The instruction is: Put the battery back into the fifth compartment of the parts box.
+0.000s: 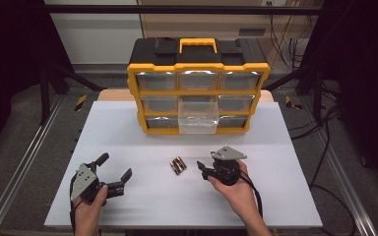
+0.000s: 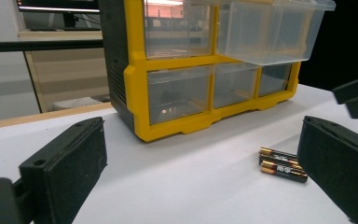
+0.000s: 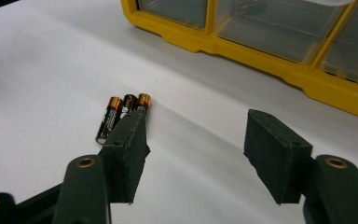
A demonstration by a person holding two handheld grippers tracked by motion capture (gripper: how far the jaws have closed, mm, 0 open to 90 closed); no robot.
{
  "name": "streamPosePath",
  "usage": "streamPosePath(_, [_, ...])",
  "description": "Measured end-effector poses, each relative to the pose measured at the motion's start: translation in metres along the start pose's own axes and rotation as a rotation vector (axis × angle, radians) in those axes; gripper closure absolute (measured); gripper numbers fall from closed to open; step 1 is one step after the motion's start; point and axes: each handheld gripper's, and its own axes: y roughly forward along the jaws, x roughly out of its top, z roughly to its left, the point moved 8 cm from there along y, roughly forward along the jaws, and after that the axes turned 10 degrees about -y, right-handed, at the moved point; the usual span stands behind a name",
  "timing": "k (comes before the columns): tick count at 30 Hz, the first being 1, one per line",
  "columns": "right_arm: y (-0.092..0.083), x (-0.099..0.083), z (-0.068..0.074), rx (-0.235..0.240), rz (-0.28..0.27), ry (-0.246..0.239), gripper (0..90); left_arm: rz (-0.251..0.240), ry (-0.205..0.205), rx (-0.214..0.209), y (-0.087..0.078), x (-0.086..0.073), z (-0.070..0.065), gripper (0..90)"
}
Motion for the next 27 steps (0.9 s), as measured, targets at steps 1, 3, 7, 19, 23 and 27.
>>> streamPosePath(1, [0.003, 0.001, 0.001, 0.002, 0.009, 0.001, 40.6, 0.002, -0.008, -0.003, 0.000, 0.000, -0.001, 1.4])
streamPosePath(3, [0.007, 0.001, 0.003, 0.001, 0.024, 0.013, 42.7, 0.013, 0.012, -0.002, 0.001, -0.002, -0.002, 1.4])
streamPosePath(7, [0.015, 0.000, 0.007, -0.004, 0.050, 0.031, 46.6, 0.026, 0.037, 0.002, 0.002, -0.002, -0.002, 1.4])
streamPosePath(19, [0.026, 0.005, 0.016, 0.003, 0.083, 0.071, 56.1, 0.026, 0.017, 0.008, 0.004, -0.003, 0.005, 1.5])
streamPosePath(23, [0.029, 0.008, 0.020, -0.002, 0.075, 0.094, 58.4, 0.021, 0.015, 0.003, 0.004, -0.002, 0.004, 1.5])
streamPosePath(27, [0.034, 0.009, 0.028, 0.010, 0.075, 0.111, 61.5, 0.023, 0.014, -0.003, 0.006, -0.003, 0.003, 1.5])
